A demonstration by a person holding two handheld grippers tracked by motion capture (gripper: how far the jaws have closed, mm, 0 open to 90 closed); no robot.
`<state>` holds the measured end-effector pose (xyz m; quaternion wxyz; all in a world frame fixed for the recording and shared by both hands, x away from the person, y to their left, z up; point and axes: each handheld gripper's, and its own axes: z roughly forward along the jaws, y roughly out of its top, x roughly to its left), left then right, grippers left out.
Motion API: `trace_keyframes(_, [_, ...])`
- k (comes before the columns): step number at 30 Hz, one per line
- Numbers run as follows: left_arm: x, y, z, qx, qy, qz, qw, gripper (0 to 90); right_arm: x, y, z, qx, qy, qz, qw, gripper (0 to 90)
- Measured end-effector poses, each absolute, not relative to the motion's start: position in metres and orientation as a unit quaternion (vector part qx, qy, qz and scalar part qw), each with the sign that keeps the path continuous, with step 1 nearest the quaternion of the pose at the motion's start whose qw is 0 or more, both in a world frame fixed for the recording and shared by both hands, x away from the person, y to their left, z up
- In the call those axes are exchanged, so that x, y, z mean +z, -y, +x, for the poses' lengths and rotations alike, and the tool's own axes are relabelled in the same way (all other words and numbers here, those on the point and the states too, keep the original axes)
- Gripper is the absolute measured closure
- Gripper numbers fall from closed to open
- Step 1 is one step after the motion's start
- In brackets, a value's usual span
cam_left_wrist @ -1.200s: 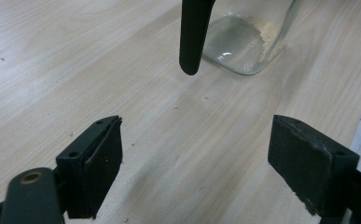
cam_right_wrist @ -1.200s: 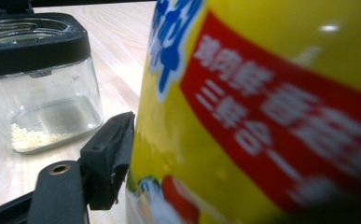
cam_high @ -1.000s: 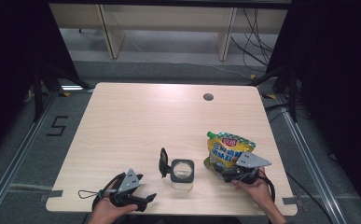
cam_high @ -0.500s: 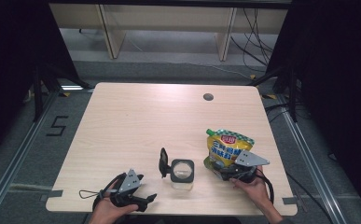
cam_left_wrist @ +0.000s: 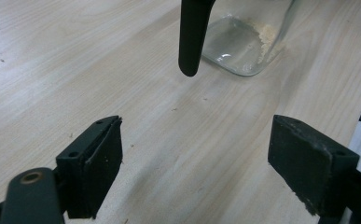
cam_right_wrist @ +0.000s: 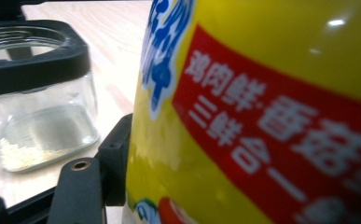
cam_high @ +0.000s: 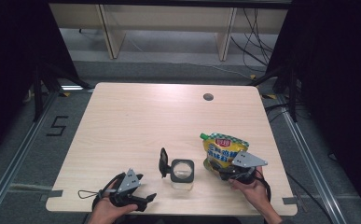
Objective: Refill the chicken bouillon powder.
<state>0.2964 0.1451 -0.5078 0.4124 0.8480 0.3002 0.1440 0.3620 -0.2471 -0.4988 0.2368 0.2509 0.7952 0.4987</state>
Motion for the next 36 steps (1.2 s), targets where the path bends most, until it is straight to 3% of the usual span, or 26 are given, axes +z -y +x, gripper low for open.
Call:
trace_keyframes(8, [-0.507, -0.146, 0.296, 0.142, -0.303, 0.845, 0.417, 17.4, -0.487, 0.243, 0.35, 0.49, -0.806, 0.223, 0.246, 37.9])
trace_keyframes(24, [-0.507, -0.146, 0.296, 0.141, -0.301, 0.846, 0.417, 17.4, -0.46, 0.251, 0.314, 0.433, -0.82, 0.154, 0.34, 39.2])
trace_keyframes(36, [-0.507, -0.146, 0.296, 0.14, -0.303, 0.845, 0.418, 17.4, -0.46, 0.24, 0.293, 0.377, -0.843, 0.102, 0.37, 39.8])
